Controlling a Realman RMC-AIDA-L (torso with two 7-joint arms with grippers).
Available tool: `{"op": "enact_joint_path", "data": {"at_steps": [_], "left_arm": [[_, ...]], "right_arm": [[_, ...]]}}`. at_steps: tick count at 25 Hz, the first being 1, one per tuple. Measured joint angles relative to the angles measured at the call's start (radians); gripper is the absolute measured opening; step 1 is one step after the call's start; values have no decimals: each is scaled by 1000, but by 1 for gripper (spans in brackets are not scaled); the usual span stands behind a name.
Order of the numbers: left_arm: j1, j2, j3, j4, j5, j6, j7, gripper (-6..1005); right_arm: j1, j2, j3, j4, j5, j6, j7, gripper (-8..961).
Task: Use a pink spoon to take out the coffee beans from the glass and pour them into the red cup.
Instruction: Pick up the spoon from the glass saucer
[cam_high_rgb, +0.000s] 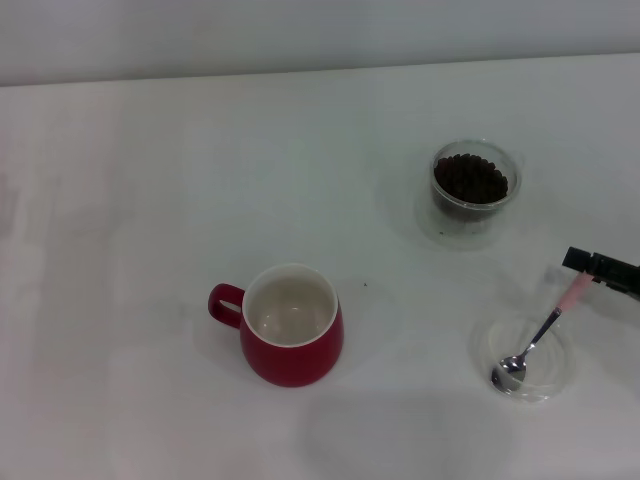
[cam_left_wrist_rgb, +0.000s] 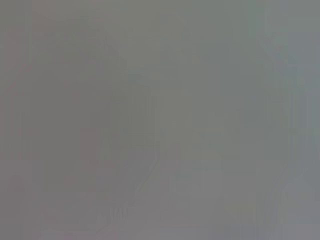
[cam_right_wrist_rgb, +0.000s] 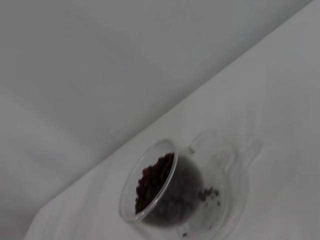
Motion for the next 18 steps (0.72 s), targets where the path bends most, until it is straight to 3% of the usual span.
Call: {"op": "enact_joint_path", "data": {"at_steps": [14,18], "left_arm": [[-2,0,0,-2,0,3,0,800],[-1,0,0,-4,0,3,0,801]], "right_arm": [[11,9,-12,0,-14,-6,1,711],[11,9,-12,0,-14,-8,1,590]]}}
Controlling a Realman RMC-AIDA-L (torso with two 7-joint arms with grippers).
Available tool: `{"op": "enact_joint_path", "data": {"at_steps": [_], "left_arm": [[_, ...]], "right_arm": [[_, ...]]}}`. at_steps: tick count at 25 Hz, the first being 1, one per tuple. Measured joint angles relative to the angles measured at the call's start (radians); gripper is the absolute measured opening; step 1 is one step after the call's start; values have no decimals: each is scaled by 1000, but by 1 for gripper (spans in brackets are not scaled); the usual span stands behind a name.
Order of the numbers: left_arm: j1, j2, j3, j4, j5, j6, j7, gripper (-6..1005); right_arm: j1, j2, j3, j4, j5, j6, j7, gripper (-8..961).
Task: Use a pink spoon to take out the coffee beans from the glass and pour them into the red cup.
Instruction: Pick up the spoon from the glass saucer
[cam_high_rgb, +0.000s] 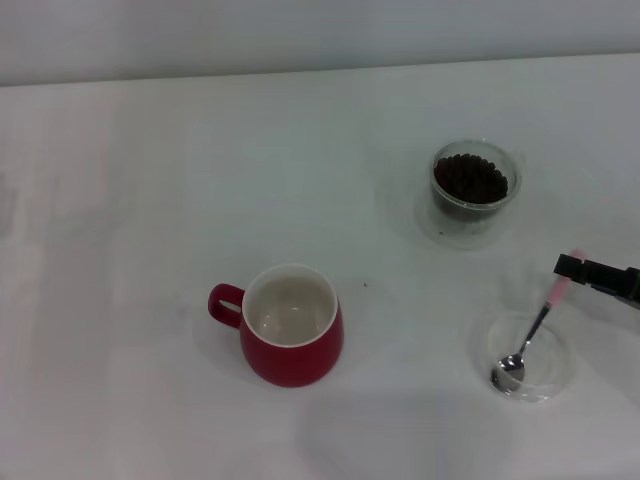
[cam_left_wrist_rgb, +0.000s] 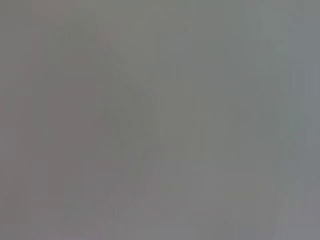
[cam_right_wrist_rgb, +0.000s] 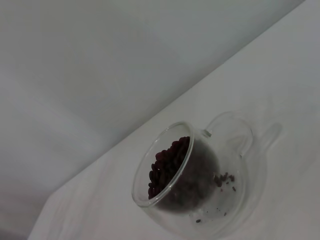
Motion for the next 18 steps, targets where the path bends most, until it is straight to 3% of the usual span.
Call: {"op": "enact_joint_path", "data": {"at_steps": [8,18], "left_arm": [[0,1,0,-2,0,-2,0,801],[0,2,0,-11,0,-4,0,800]], "right_arm": [[0,5,0,0,0,4,8,339],[31,15,-4,-12,-18,41,-1,323]]}}
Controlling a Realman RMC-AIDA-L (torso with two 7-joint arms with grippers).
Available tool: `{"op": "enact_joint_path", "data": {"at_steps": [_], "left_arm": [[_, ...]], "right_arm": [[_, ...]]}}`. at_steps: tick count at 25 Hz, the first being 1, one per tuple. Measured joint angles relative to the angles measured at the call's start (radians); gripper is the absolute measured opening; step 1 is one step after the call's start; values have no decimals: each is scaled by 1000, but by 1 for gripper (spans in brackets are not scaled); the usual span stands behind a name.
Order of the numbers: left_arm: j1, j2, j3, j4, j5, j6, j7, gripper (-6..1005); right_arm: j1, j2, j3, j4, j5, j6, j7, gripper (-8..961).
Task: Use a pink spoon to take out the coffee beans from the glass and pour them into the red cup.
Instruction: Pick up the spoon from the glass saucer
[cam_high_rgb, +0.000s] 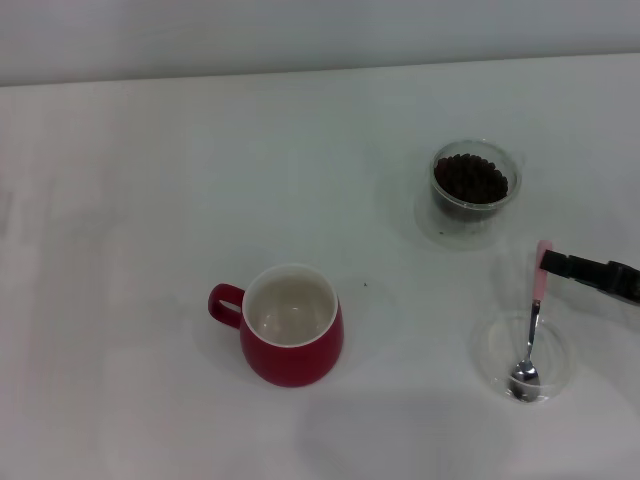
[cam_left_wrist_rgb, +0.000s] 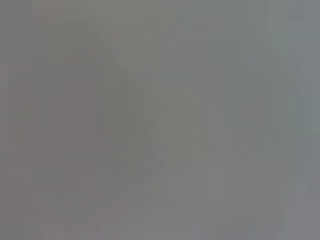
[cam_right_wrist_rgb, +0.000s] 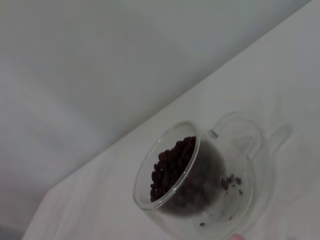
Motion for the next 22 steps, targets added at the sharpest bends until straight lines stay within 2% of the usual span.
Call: {"op": "enact_joint_path", "data": {"at_steps": [9,14,20,22], "left_arm": [[13,-1,0,0,-1,2,0,800],[16,-2,0,2,-2,3,0,801],[18,-2,0,5,-3,4,0,801],[18,-2,0,6,-3,4,0,801]], "right_arm": [[7,0,22,-13,-3,25,-17,335],[22,4,6,-14,-25,29,-17,562],[47,15,1,-15,-56,32,-14,745],[49,17,1,-16,-59,33,-14,736]]}}
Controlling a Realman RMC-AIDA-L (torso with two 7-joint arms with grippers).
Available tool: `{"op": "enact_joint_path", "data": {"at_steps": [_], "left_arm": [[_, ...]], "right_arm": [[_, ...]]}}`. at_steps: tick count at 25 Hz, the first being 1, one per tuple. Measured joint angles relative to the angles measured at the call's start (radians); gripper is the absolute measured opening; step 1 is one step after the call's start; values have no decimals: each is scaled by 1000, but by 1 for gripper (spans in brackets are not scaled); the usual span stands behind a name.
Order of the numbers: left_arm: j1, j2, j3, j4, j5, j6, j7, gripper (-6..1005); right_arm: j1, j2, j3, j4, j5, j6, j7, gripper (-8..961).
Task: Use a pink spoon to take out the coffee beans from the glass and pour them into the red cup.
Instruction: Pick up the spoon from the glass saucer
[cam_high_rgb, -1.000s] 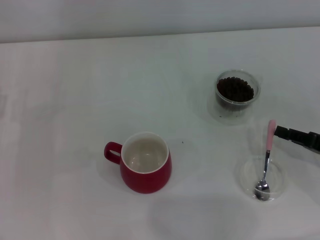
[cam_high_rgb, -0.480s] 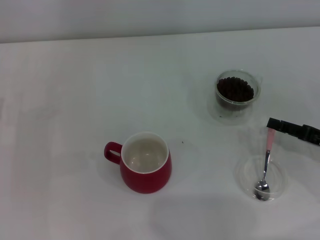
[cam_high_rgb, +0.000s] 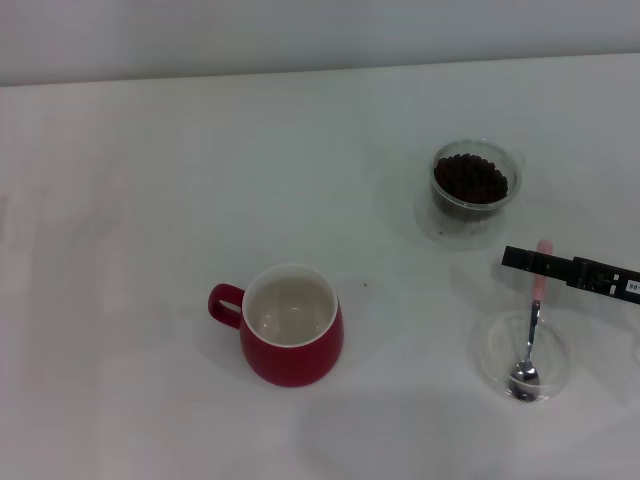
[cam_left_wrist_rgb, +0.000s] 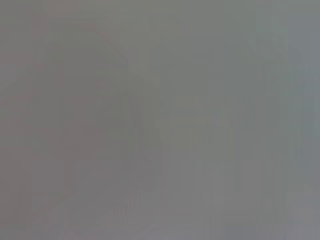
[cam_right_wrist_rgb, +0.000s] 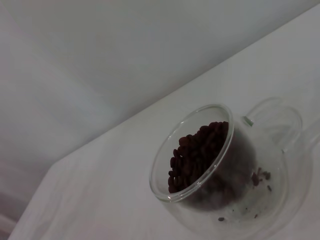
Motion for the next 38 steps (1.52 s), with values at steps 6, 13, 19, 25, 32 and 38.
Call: {"op": "enact_joint_path", "data": {"at_steps": [6,13,19,25,32,38], "left_arm": [[0,0,0,1,0,0,0,801],[-1,0,0,2,0,1,0,801],[-3,0,0,2,0,2,0,801],[-5,0,0,2,0,2,0,800],[-9,0,-2,2,-14,2,0,800],[-10,1,-2,1,-14,2,0,800]], "right_arm": [[1,1,0,3,-1,14,1,667],[4,3,1,0,-1,23,1,543],[7,4,1,0,-1,34,1,472],[9,2,1,1,-1,44,3,394],[10,2,4,1,-1,44,6,247],[11,-1,7,1,-1,42,9,181]]}}
